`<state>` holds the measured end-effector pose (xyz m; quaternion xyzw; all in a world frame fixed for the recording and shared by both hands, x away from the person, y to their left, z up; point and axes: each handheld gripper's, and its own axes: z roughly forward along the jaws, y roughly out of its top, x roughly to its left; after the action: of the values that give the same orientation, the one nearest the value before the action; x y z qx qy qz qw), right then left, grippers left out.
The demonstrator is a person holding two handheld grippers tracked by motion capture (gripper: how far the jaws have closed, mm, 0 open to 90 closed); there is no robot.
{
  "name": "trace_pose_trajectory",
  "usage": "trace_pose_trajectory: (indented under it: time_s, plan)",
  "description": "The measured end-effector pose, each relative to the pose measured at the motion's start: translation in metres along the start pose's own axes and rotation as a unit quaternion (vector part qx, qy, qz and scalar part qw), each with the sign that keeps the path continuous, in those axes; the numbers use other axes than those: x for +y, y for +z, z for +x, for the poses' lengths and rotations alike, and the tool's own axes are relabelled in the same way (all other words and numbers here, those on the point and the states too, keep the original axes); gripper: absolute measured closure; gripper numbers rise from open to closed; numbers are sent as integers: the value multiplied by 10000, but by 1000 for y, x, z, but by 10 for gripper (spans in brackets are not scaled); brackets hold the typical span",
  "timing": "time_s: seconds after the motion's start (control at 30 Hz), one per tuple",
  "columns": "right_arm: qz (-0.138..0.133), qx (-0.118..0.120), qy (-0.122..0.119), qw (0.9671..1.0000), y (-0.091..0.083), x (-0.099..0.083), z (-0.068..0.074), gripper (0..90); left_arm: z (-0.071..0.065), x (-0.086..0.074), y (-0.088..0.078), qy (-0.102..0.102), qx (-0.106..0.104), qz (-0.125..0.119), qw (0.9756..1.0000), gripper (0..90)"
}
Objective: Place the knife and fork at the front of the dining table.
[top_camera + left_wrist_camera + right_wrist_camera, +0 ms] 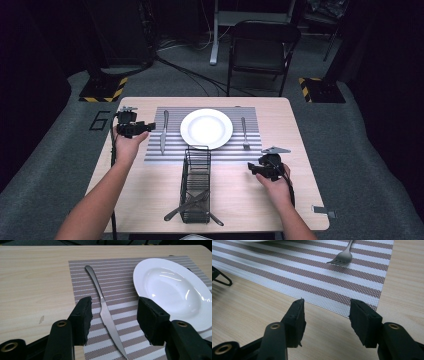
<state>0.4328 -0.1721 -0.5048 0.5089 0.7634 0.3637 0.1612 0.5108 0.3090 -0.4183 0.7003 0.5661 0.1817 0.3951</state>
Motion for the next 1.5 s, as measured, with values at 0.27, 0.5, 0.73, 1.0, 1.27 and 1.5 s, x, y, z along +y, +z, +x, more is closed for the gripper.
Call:
trace_pose_trajectory:
  time_s: [0.27, 0.5, 0.73, 1.0, 1.27, 1.5]
  plan:
    - [-18, -12, 29, 10000, 0, 0, 1, 459, -6, -12, -14, 295, -74, 31, 9995, 454]
    - [-29, -22, 39, 10000, -1, 0, 1, 458, -13, -28, -23, 594, -105, 31, 9982, 450]
    - [-37, -21, 30, 10000, -1, 0, 1, 457, -13, -48, -29, 679, -246, 110, 9973, 440]
    - [-59, -27, 19, 10000, -1, 0, 1, 456, -8, -77, -34, 701, -325, 191, 9968, 434]
    - [-37, -37, 31, 10000, -1, -1, 2, 455, 6, -110, -32, 574, -238, 296, 9976, 434]
    - [-33, -48, 15, 10000, -1, -1, 1, 454, 15, -128, -26, 562, -266, 258, 9977, 429]
